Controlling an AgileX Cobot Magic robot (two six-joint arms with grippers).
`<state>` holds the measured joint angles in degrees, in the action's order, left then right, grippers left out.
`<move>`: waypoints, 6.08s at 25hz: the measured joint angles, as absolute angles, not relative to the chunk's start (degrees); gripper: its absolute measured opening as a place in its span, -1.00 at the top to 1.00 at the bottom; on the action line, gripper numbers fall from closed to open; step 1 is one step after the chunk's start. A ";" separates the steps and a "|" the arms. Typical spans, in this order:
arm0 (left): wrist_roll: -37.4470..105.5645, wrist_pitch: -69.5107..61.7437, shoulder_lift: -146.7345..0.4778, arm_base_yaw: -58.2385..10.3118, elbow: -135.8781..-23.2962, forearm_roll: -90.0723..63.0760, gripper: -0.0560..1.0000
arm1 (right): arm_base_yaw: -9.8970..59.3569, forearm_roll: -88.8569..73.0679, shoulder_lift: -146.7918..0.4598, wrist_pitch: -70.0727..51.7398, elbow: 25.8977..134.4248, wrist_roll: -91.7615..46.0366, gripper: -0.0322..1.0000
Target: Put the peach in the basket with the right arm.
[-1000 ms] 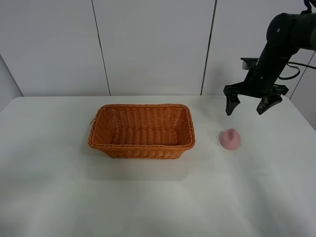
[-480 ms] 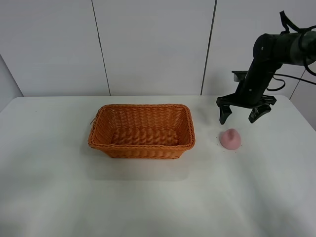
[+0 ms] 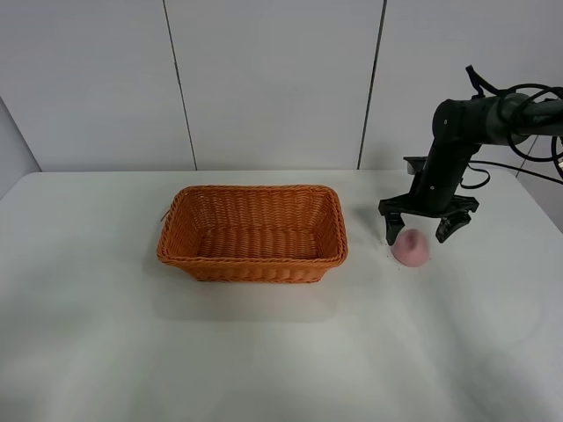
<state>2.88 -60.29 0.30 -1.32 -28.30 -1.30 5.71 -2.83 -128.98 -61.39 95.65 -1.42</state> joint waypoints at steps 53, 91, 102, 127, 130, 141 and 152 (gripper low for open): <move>2.88 -60.29 0.30 -1.32 -28.30 -1.30 -0.98 | 29.82 -3.48 -115.72 -66.47 112.29 0.00 0.93; 2.88 -60.29 0.30 -1.32 -28.30 -1.30 -0.98 | 38.57 -2.10 -133.73 -68.99 133.57 2.96 -0.41; 2.88 -60.29 0.30 -1.32 -28.30 -1.30 -0.98 | 35.76 1.24 -131.90 -69.58 136.30 3.56 -0.41; 2.88 -60.29 0.30 -1.32 -28.30 -1.30 -0.98 | 3.39 2.00 -132.08 -69.58 136.30 3.56 -0.41; 2.88 -60.29 0.30 -1.32 -28.30 -1.30 -0.98 | 3.44 1.82 -131.44 -69.60 135.88 3.56 -0.41; 2.88 -60.29 0.30 -1.32 -28.30 -1.30 -0.98 | 3.52 0.00 -113.60 -69.54 114.48 3.56 -0.41; 2.88 -60.29 0.30 -1.32 -28.30 -1.30 -0.98 | 3.52 0.00 -80.22 -69.47 72.44 3.56 -0.41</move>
